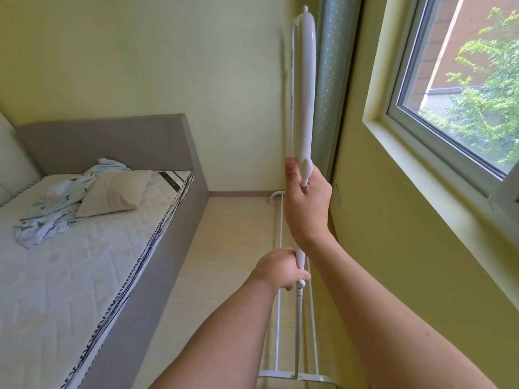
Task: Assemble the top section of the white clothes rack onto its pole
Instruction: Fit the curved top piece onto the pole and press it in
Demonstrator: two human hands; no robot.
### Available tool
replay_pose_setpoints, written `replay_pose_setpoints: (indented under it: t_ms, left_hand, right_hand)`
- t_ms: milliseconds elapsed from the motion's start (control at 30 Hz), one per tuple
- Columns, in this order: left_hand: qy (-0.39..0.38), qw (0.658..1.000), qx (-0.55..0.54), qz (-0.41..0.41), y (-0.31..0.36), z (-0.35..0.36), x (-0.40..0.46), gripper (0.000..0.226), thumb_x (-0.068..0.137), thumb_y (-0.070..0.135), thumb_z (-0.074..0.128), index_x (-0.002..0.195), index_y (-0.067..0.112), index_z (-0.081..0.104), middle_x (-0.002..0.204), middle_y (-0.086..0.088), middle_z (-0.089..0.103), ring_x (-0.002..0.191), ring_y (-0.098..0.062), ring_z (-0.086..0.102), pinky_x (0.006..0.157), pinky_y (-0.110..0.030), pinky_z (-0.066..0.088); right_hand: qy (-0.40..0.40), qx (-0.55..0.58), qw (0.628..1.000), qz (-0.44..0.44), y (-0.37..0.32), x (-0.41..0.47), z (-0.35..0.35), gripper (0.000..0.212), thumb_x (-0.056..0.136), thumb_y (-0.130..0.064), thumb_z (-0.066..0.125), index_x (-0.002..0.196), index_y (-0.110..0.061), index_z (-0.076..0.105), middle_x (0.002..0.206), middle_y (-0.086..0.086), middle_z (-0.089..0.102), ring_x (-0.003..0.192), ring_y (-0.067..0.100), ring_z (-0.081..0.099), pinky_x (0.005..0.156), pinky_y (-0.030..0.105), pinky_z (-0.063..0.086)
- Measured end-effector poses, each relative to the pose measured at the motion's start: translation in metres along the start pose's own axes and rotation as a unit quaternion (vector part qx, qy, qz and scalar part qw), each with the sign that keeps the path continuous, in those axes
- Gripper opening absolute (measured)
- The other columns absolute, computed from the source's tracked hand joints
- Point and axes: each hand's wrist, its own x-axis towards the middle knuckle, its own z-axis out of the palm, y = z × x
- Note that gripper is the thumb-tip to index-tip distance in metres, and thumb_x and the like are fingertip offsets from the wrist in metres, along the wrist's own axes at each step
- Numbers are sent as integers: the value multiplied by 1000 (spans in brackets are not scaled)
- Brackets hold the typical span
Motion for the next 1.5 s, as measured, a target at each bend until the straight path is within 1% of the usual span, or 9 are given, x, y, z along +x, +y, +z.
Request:
replay_pose_setpoints:
  t_ms: [267,500,633,733,933,1067,1200,1333,1500]
  left_hand:
    - [5,999,-31,-5,7,-3,17,16,79,32,61,71,18,62,69,-8,76,59,-19,61,62,-27,48]
    - [1,999,-53,-12,8,-6,27,26,80,33,63,86,10,71,75,-11,78,58,-19,62,67,-28,53]
    - [-2,997,-71,-44,6,-4,23,21,79,32,65,83,11,67,69,-6,70,59,-18,59,65,-27,49]
    - [-4,997,-62,-44,9,-3,21,19,84,27,64,89,10,60,78,-6,63,70,-20,56,63,-26,43]
    - [-16,999,-43,-21,15,-9,9,14,86,24,61,85,11,63,73,-9,66,64,-21,57,59,-25,43]
    - [-30,999,-25,-29,15,-8,5,15,85,25,60,87,11,57,74,-11,67,66,-21,56,65,-27,43]
    - [-30,998,-45,-35,14,-5,0,15,81,25,61,81,10,58,74,-12,68,62,-22,56,65,-27,45]
    - [-46,997,-55,-31,12,-5,-7,20,79,29,64,78,10,64,69,-6,67,54,-19,54,53,-23,41]
    - [-84,995,-62,-2,5,-21,-25,22,80,16,59,92,3,72,84,-8,70,67,-22,60,58,-25,43]
  right_hand:
    - [-11,14,1000,8,10,19,-2,45,94,-52,47,62,-30,25,45,-19,38,43,3,32,43,11,25]
    - [-26,27,999,29,15,28,-3,46,94,-52,49,61,-31,25,46,-17,34,46,4,28,46,14,23]
    - [-53,59,995,59,15,24,-2,42,89,-35,57,55,-34,33,51,-14,36,51,10,33,46,32,33]
    - [-55,56,996,50,11,22,-4,39,87,-40,53,50,-40,40,46,-17,36,46,4,28,47,20,25]
    - [-39,27,999,26,6,16,-8,38,96,-43,51,59,-50,49,49,-18,41,46,3,34,47,14,26]
    - [-50,34,997,40,1,9,-9,39,90,-51,48,53,-43,40,48,-16,38,47,5,29,49,21,26]
    - [-60,29,997,25,-3,4,-13,38,93,-53,48,56,-49,46,49,-17,40,47,4,32,47,17,25]
    - [-69,28,997,9,-6,-2,-17,40,98,-43,51,61,-56,53,51,-19,42,47,3,34,47,14,27]
    - [-73,45,996,16,-13,-9,-24,42,99,-40,52,61,-56,53,49,-21,41,46,2,35,46,11,27]
